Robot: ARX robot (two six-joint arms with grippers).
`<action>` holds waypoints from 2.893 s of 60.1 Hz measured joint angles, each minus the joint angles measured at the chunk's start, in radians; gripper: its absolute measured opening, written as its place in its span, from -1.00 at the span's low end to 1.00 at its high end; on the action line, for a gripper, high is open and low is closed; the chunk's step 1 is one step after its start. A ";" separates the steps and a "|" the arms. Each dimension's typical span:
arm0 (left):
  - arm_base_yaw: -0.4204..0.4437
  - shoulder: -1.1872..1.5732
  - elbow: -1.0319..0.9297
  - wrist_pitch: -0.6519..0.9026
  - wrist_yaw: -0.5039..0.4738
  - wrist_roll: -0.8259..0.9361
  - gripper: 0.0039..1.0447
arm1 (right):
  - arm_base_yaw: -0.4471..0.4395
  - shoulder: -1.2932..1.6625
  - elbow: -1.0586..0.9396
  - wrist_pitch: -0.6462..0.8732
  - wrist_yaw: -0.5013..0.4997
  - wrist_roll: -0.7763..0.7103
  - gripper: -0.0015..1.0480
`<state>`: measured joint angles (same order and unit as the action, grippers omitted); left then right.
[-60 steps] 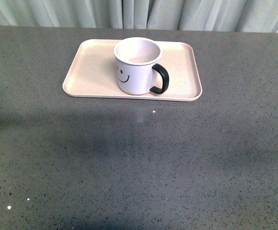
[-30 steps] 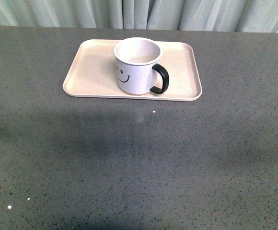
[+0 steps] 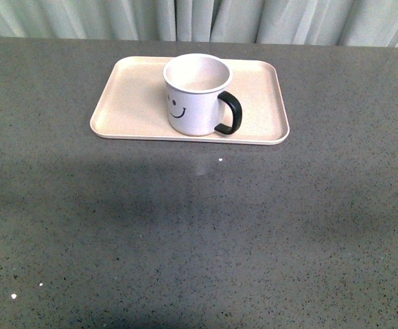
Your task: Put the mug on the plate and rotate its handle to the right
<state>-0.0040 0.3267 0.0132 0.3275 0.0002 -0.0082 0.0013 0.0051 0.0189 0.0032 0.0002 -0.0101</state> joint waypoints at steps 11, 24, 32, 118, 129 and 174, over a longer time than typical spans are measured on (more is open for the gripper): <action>0.000 -0.068 0.000 -0.068 0.000 0.000 -0.98 | 0.000 0.000 0.000 0.000 0.000 0.000 0.82; 0.000 -0.129 0.000 -0.127 0.000 0.000 -0.98 | 0.000 0.000 0.000 0.000 0.000 0.000 0.82; 0.000 -0.214 0.000 -0.237 0.000 0.000 -0.98 | 0.000 0.000 0.000 0.000 0.000 0.000 0.82; 0.001 -0.311 0.000 -0.328 0.000 0.003 0.83 | 0.150 1.987 1.361 -0.177 -0.234 -0.107 0.82; 0.001 -0.311 0.000 -0.328 0.000 0.003 0.83 | 0.188 2.079 1.496 -0.229 -0.200 -0.086 0.82; 0.001 -0.311 0.000 -0.328 0.000 0.003 0.83 | 0.246 2.256 1.704 -0.383 -0.133 -0.030 -0.23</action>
<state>-0.0029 0.0162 0.0135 -0.0002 0.0002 -0.0048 0.2478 2.2608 1.7226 -0.3794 -0.1329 -0.0399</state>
